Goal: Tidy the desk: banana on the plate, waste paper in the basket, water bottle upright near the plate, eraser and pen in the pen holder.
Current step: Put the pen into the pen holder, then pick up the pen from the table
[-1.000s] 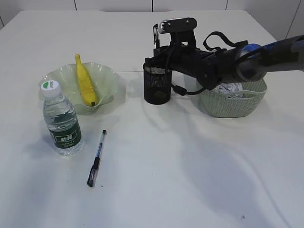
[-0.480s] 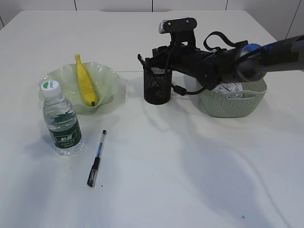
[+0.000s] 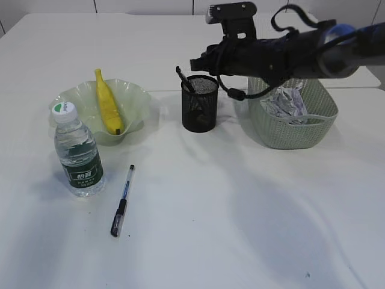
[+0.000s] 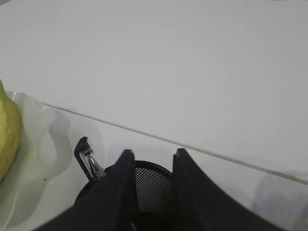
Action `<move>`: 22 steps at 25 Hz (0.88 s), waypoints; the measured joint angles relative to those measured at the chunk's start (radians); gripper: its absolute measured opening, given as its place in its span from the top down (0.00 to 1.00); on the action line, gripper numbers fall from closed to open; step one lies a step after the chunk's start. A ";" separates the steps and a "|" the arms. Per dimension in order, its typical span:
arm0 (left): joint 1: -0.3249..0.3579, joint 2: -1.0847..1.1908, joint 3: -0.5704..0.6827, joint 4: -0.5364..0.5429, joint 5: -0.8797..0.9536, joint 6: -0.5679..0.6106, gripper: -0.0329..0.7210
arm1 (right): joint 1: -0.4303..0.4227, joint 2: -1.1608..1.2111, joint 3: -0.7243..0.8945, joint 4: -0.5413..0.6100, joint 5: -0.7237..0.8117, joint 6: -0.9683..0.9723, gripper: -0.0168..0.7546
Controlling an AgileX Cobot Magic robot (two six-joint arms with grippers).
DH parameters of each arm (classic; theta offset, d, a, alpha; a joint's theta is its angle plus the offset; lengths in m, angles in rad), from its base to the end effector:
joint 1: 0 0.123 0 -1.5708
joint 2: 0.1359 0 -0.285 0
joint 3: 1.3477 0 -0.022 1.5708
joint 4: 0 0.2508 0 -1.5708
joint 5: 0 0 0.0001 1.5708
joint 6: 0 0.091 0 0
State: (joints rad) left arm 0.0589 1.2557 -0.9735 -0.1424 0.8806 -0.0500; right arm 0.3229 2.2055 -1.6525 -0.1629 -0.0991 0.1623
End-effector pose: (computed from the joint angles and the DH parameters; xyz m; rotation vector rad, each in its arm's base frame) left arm 0.2430 0.0043 0.2970 -0.2267 2.6317 -0.1725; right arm 0.4901 0.1655 0.2017 -0.3232 1.9186 0.2301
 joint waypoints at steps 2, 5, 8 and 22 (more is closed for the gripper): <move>0.000 0.000 0.000 0.000 0.000 0.000 0.38 | 0.000 -0.046 0.000 -0.004 0.099 0.000 0.71; 0.000 0.000 0.000 0.000 0.000 0.000 0.38 | 0.000 -0.123 0.000 -0.012 0.227 0.000 0.71; 0.000 0.000 0.000 0.000 0.000 0.000 0.38 | 0.000 -0.210 0.000 -0.011 0.359 0.000 0.70; 0.000 0.000 0.000 0.002 0.000 0.000 0.38 | 0.017 -0.435 0.003 0.199 1.107 -0.285 0.70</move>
State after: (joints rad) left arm 0.0589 1.2557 -0.9735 -0.1405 0.8806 -0.0500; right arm 0.3398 1.7708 -1.6492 0.0360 1.0076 -0.1231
